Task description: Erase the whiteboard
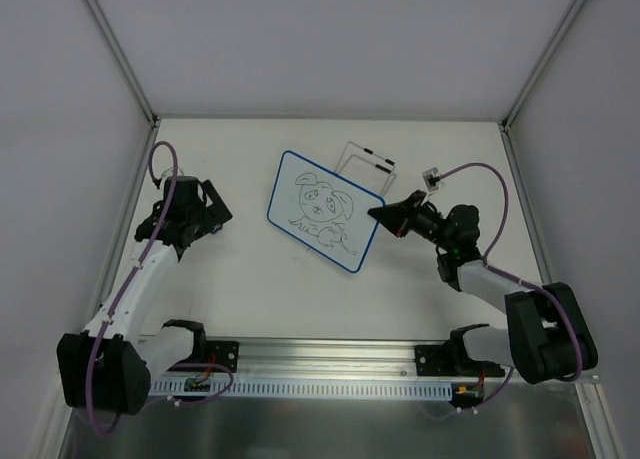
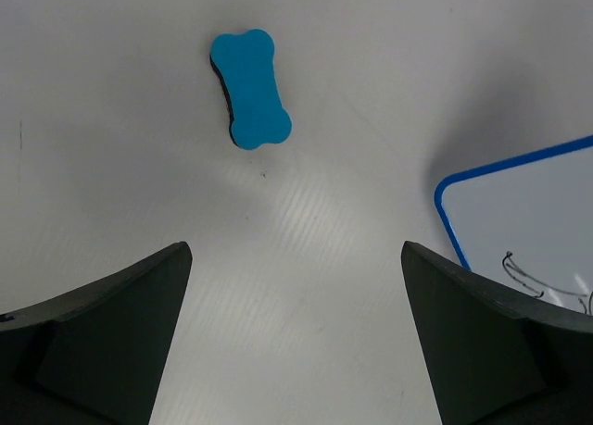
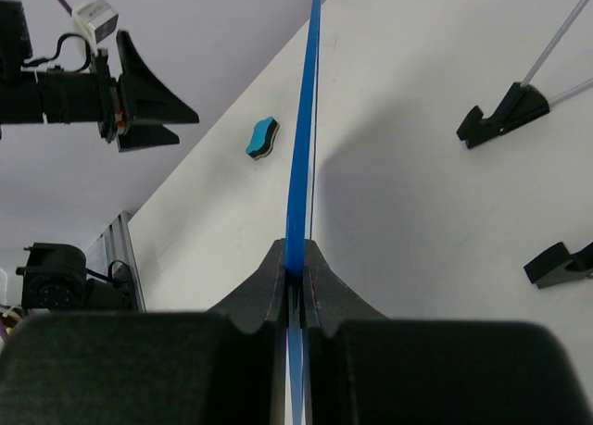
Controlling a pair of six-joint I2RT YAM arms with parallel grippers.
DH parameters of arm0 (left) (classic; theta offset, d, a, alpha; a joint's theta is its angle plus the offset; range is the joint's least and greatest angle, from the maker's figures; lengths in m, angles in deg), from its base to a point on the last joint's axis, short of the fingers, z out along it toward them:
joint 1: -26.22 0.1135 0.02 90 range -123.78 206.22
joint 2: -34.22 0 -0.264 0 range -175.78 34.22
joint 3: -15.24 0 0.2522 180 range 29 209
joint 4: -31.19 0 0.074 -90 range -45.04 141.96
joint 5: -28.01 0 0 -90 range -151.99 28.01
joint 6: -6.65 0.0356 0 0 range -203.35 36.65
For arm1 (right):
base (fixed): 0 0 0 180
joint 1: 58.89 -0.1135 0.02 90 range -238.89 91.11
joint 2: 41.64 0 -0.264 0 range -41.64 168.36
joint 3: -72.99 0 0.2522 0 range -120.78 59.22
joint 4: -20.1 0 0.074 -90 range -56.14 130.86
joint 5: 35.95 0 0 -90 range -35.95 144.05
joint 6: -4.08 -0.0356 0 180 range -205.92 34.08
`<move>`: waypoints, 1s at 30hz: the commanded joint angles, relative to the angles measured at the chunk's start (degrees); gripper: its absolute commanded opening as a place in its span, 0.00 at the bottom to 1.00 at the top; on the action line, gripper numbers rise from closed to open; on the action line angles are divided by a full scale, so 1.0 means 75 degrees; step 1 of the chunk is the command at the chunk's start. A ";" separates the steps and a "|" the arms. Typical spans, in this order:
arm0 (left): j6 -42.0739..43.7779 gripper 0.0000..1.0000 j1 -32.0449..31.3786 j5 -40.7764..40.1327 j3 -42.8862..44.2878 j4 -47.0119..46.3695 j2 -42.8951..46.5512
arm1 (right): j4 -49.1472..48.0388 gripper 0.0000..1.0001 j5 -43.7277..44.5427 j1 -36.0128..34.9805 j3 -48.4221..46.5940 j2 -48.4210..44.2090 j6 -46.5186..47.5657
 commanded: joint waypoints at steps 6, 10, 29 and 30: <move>-0.0923 0.97 0.0030 -0.1013 0.0374 -0.1025 -0.1347 | -0.0995 0.00 0.1431 -0.0761 0.0793 -0.0838 0.1257; -0.1111 0.96 0.0053 -0.1095 0.0397 -0.1201 -0.1700 | -0.1650 0.00 0.1478 -0.0785 0.1074 -0.0487 0.1223; -0.1217 0.80 0.0287 -0.1412 0.1006 -0.1682 -0.3939 | -0.3620 0.00 0.1725 -0.1137 0.1344 0.1341 0.0672; -0.1193 0.80 0.0299 -0.1412 0.1041 -0.1705 -0.4079 | -0.3667 0.00 0.1713 -0.1148 0.1356 0.1365 0.0660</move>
